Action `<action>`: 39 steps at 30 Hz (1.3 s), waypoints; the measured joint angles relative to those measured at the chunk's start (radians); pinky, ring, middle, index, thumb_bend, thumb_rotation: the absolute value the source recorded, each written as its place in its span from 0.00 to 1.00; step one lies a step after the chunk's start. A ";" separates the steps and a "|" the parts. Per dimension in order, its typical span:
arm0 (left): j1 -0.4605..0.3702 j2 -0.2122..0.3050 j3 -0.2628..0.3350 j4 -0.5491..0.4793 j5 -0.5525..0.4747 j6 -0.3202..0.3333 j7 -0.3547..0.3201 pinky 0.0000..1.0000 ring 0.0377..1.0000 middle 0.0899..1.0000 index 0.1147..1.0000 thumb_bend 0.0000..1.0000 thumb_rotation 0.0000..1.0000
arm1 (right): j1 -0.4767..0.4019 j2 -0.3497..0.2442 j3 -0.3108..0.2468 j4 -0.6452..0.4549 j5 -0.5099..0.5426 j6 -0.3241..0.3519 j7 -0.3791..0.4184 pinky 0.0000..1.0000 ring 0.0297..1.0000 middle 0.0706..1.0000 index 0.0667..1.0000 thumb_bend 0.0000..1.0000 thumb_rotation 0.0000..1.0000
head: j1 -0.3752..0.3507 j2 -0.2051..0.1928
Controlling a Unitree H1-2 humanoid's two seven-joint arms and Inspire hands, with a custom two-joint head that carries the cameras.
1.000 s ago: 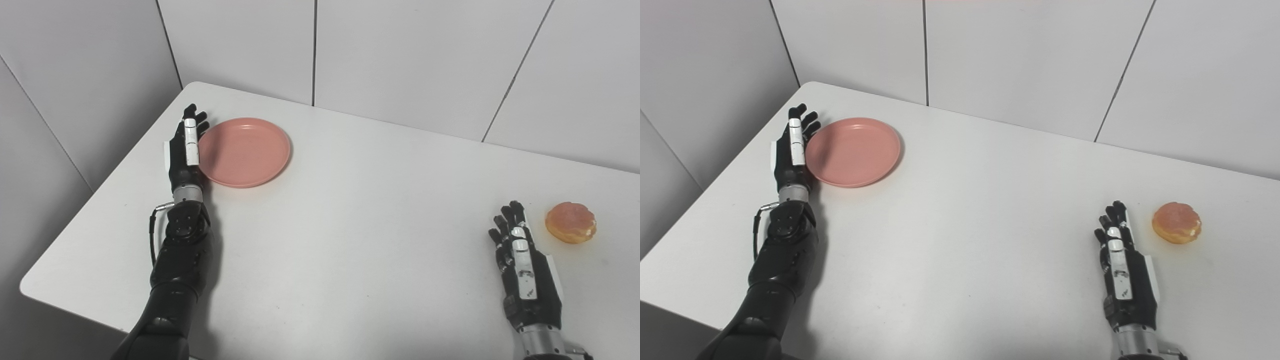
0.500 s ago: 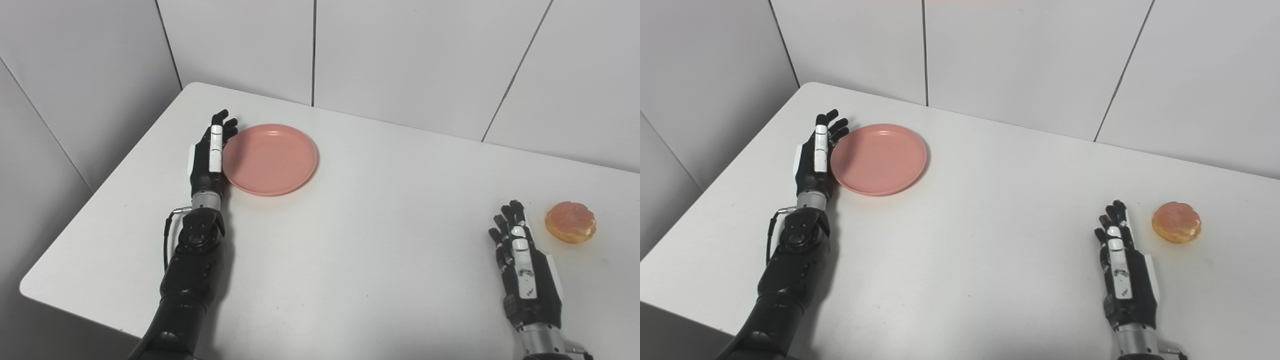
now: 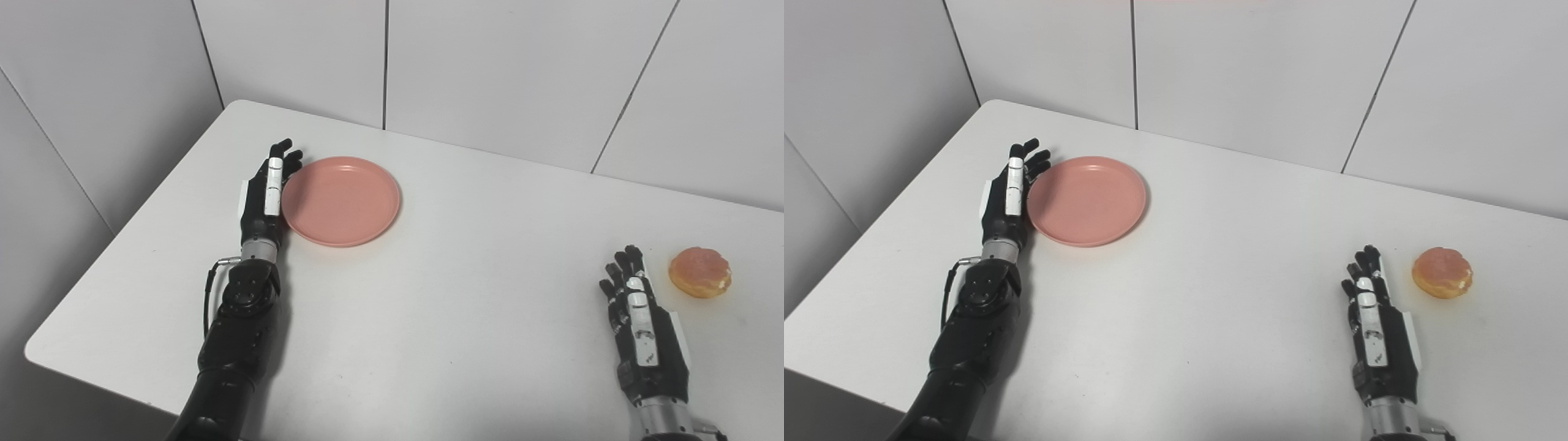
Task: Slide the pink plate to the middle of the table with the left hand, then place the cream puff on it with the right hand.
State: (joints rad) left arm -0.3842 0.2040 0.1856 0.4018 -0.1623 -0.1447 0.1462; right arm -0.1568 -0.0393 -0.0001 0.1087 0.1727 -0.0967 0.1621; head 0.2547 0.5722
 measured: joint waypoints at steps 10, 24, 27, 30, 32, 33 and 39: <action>0.013 -0.015 -0.023 -0.041 0.005 0.037 -0.022 0.84 0.83 0.80 0.79 0.72 1.00 | 0.001 0.000 0.000 -0.002 -0.005 0.000 -0.003 1.00 0.99 1.00 1.00 0.55 0.87 | -0.006 0.005; 0.020 -0.037 -0.070 -0.079 0.037 0.080 -0.054 0.83 0.83 0.79 0.78 0.70 1.00 | 0.001 0.001 0.001 -0.004 -0.014 0.000 -0.005 1.00 0.99 1.00 1.00 0.55 0.89 | -0.020 0.008; 0.021 -0.039 -0.072 -0.086 0.037 0.089 -0.062 0.83 0.82 0.79 0.78 0.71 1.00 | 0.001 0.001 0.002 -0.004 -0.027 0.000 -0.007 1.00 0.99 1.00 1.00 0.55 0.89 | -0.025 0.008; 0.025 -0.041 -0.084 -0.090 0.037 0.089 -0.079 0.83 0.82 0.80 0.79 0.72 1.00 | 0.001 0.002 0.002 -0.004 -0.028 0.000 -0.007 1.00 0.99 0.99 1.00 0.58 0.88 | -0.032 0.008; 0.028 -0.041 -0.096 -0.095 0.038 0.089 -0.092 0.83 0.83 0.81 0.80 0.72 1.00 | 0.001 0.002 0.001 -0.004 -0.028 0.000 -0.008 1.00 0.99 1.00 1.00 0.59 0.88 | -0.048 0.009; 0.029 -0.042 -0.102 -0.098 0.038 0.089 -0.096 0.83 0.84 0.81 0.80 0.72 1.00 | 0.001 0.002 0.001 -0.004 -0.028 0.000 -0.009 1.00 0.99 1.00 1.00 0.59 0.87 | -0.055 0.011; 0.040 -0.051 -0.117 -0.109 0.050 0.090 -0.109 0.82 0.83 0.82 0.80 0.72 1.00 | 0.001 0.006 0.002 -0.004 -0.032 0.000 -0.016 1.00 0.99 1.00 1.00 0.60 0.87 | -0.097 0.014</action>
State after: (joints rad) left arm -0.3441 0.1531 0.0683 0.2933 -0.1125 -0.0552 0.0368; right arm -0.1557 -0.0337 0.0023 0.1052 0.1404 -0.0967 0.1461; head 0.1582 0.5860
